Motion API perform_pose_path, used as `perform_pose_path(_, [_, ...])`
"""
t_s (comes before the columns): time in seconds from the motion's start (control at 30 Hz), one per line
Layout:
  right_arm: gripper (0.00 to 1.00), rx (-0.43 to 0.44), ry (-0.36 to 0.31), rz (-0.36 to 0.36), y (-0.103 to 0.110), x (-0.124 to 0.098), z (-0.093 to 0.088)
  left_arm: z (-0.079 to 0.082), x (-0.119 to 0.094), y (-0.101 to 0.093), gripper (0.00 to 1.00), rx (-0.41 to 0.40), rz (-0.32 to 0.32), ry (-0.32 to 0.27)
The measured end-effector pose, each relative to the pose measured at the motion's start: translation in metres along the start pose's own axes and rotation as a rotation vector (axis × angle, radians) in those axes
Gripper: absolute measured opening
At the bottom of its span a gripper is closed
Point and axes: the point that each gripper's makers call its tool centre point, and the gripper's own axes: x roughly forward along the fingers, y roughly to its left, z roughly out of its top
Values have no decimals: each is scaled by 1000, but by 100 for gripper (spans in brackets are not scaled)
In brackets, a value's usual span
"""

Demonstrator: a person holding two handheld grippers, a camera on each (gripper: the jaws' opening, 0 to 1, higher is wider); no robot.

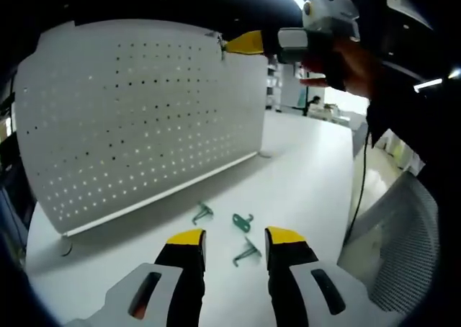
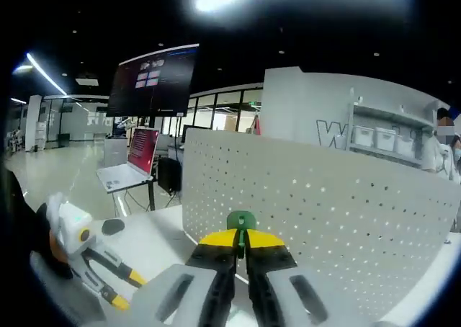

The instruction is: Insert the hook assembly into the mounting plate slot until the hook locks in place.

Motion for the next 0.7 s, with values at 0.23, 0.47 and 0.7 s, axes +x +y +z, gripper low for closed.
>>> perform_pose_path(0.23, [1, 6, -82, -114, -46, 3, 33, -5, 1, 0, 33, 1, -9, 18])
perform_pose_path(0.47, [1, 11, -111, -253, -89, 4, 37, -5, -1, 2, 33, -7, -6, 15])
perform_pose_path(0.7, [1, 3, -136, -349, -117, 13, 36, -7, 0, 2, 33, -10, -11, 21])
